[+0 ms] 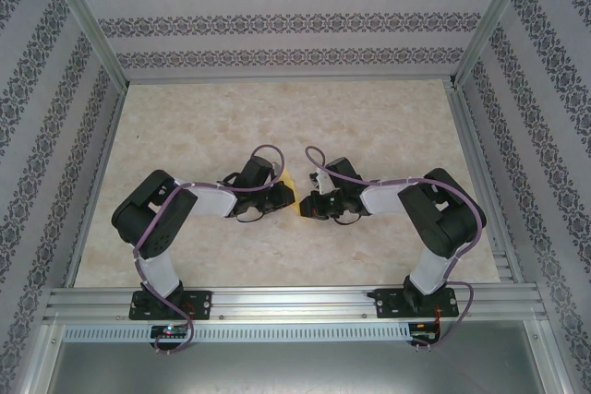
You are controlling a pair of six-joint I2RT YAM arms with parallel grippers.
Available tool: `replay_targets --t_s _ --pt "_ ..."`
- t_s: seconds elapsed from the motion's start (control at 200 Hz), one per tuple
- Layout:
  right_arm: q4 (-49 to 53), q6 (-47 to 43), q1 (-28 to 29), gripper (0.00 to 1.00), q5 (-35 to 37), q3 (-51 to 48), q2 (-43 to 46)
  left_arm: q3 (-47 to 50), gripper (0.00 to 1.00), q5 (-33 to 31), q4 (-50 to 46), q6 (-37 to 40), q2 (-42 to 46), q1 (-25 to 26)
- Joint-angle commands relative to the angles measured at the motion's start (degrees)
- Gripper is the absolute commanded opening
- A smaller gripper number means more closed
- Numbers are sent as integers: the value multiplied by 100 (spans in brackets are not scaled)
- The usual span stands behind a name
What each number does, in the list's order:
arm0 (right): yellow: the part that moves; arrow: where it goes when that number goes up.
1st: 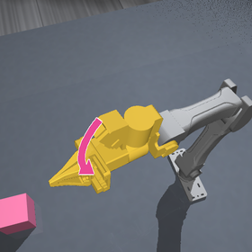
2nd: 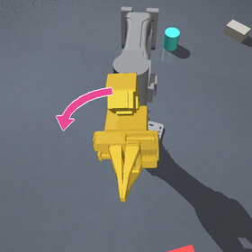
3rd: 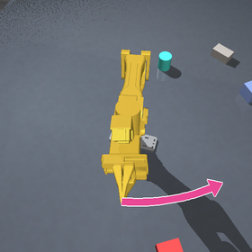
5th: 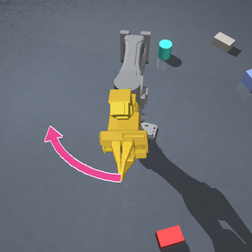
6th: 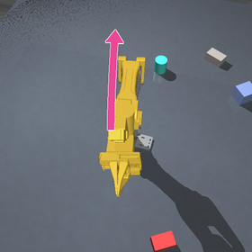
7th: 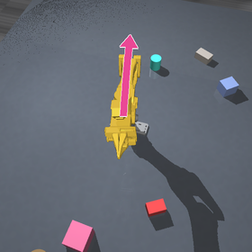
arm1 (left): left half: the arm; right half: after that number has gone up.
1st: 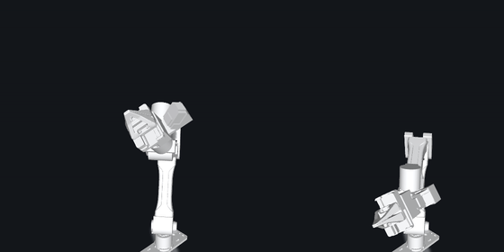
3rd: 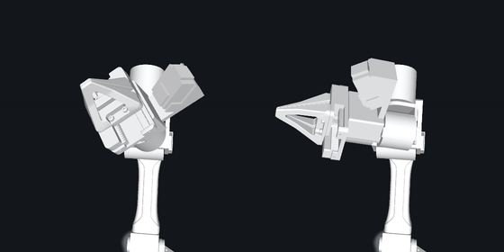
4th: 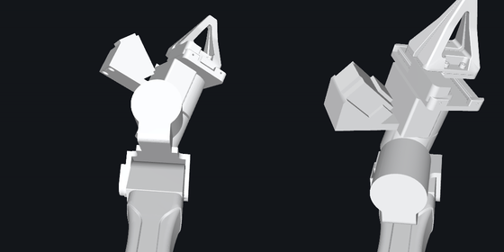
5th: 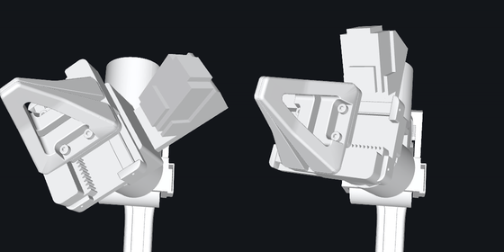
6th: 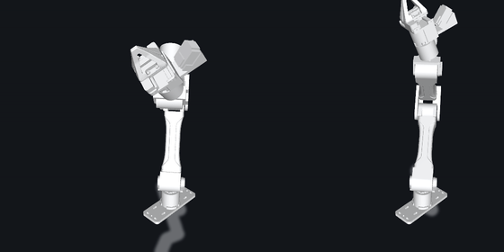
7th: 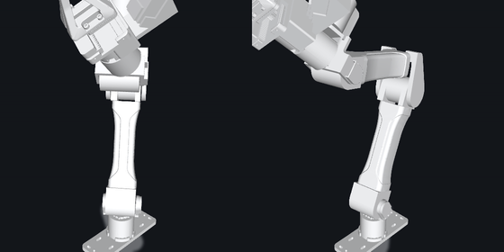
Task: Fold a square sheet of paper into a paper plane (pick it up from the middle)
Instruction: Fold the wing for the fifth time at the center of the table.
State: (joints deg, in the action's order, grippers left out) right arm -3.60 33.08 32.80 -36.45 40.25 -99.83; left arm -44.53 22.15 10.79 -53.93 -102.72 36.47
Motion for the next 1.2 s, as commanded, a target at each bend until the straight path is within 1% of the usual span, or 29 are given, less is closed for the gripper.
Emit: replay_targets --t_s 0.0,0.265,0.345,0.415,0.505,0.57,0.689,0.784,0.969,1.069,1.194 --pt "454 -194 57 15 142 1 152 -156 16 -129 -187 214 -121 45" --pt "716 -391 115 15 413 -18 159 -235 16 -132 -239 225 -126 45" --pt "745 -412 125 13 499 13 123 -267 16 -141 -261 233 -143 46" --pt "766 -408 130 8 547 26 89 -305 16 -153 -287 234 -169 45" --pt "750 -372 130 6 571 36 51 -338 16 -150 -292 234 -199 46" --pt "738 -329 122 6 570 22 59 -365 16 -150 -293 235 -217 46" --pt "583 -200 99 10 466 -25 249 -419 16 -155 -360 234 -253 45" --pt "562 -120 79 13 514 -42 500 -455 15 -161 -455 239 -277 49" --pt "577 -120 51 14 637 -90 908 -522 15 -185 -650 234 -319 48" --pt "574 -148 116 14 486 -8 812 -556 15 -185 -698 227 -350 46" --pt "496 -129 250 12 293 168 485 -588 15 -182 -739 208 -380 47"
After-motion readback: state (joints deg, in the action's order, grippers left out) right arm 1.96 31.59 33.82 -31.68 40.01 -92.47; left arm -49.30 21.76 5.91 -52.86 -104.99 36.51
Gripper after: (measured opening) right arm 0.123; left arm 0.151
